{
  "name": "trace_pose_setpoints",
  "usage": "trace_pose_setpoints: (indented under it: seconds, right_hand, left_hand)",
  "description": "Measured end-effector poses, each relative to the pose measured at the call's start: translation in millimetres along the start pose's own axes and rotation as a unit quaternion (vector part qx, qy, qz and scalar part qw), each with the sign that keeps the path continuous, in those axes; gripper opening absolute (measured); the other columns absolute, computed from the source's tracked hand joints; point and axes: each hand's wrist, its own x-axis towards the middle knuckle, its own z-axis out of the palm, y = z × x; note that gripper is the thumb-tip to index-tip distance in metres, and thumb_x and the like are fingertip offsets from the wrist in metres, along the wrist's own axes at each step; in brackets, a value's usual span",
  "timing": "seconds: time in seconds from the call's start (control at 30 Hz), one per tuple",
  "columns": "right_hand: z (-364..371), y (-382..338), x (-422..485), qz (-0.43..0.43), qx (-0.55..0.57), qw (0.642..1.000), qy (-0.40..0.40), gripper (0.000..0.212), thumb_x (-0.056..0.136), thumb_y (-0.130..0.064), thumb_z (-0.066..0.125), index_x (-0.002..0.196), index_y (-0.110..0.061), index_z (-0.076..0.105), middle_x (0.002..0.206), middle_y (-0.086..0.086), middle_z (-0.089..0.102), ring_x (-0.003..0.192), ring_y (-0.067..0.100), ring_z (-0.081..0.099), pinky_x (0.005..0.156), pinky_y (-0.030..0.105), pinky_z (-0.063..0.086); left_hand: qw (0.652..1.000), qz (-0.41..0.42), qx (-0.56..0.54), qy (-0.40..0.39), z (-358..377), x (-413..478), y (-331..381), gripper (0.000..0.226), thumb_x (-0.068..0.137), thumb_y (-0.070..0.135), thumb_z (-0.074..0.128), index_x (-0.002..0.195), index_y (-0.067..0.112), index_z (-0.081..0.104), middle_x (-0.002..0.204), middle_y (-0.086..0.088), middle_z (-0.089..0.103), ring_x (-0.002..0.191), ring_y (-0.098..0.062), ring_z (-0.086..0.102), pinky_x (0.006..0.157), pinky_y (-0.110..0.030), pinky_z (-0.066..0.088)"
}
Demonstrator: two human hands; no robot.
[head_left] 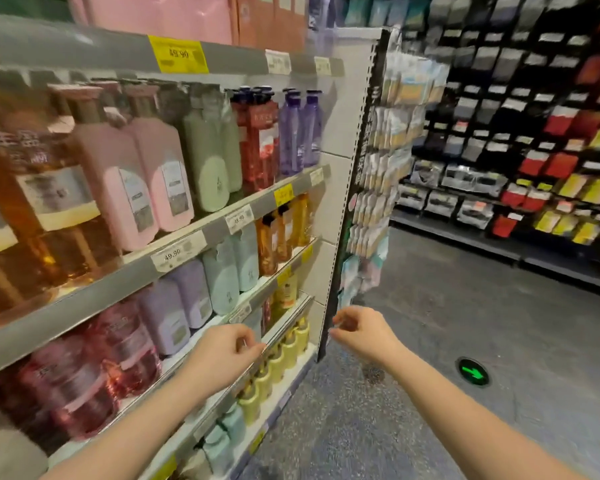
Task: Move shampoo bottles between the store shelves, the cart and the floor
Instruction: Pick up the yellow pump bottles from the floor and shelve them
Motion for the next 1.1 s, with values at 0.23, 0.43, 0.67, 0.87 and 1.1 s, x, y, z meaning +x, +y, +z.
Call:
trace_pose_setpoints:
  seconds: [0.23, 0.43, 0.67, 0.87, 1.1]
  right_hand:
    - [10, 53, 180, -0.055, -0.074, 0.989, -0.120, 0.016, 0.084, -0.028, 0.067, 0.096, -0.018, 0.066, 0.078, -0.004, 0.061, 0.077, 0.013, 0.059, 0.066, 0.022, 0.045]
    - [44, 118, 342, -0.106, -0.142, 0.954, -0.241, 0.021, 0.085, -0.018, 0.061, 0.104, -0.009, 0.065, 0.084, 0.002, 0.061, 0.078, 0.015, 0.056, 0.054, 0.020, 0.033]
    - [126, 203, 491, -0.103, -0.128, 0.953, -0.255, 0.058, 0.078, -0.023, 0.076, 0.126, -0.005, 0.050, 0.119, 0.009, 0.059, 0.105, 0.018, 0.059, 0.071, 0.020, 0.036]
    - [214, 224, 581, -0.105, -0.067, 0.981, -0.145, 0.077, 0.052, -0.045, 0.090, 0.102, 0.003, 0.057, 0.105, 0.015, 0.060, 0.101, 0.026, 0.058, 0.072, 0.025, 0.046]
    - [273, 251, 637, -0.149, 0.201, 0.962, -0.107, 0.126, 0.028, -0.042, 0.090, 0.140, -0.016, 0.038, 0.115, -0.001, 0.062, 0.101, 0.016, 0.060, 0.088, 0.030, 0.051]
  left_hand:
    - [0.993, -0.104, 0.001, 0.056, 51, 118, -21, 0.030, 0.087, 0.039, 0.063, 0.061, 0.026, 0.052, 0.052, 0.007, 0.052, 0.053, -0.008, 0.049, 0.051, -0.020, 0.033]
    - [0.973, -0.188, -0.022, 0.134, 132, 228, -38, 0.029, 0.086, 0.033, 0.064, 0.061, 0.024, 0.052, 0.057, 0.005, 0.053, 0.053, -0.009, 0.046, 0.052, -0.019, 0.033]
    - [0.958, -0.228, -0.013, 0.172, 218, 323, -84, 0.028, 0.084, 0.035, 0.066, 0.061, 0.026, 0.052, 0.055, 0.007, 0.050, 0.054, -0.008, 0.045, 0.058, -0.028, 0.036]
    - [0.938, -0.210, 0.078, 0.262, 258, 350, -138, 0.027, 0.086, 0.040, 0.061, 0.069, 0.019, 0.062, 0.058, 0.007, 0.059, 0.052, -0.002, 0.052, 0.060, -0.028, 0.043]
    - [0.911, -0.123, 0.157, 0.360, 287, 349, -154, 0.023, 0.082, 0.042, 0.065, 0.069, 0.023, 0.065, 0.059, 0.011, 0.060, 0.059, -0.005, 0.055, 0.057, -0.025, 0.039]
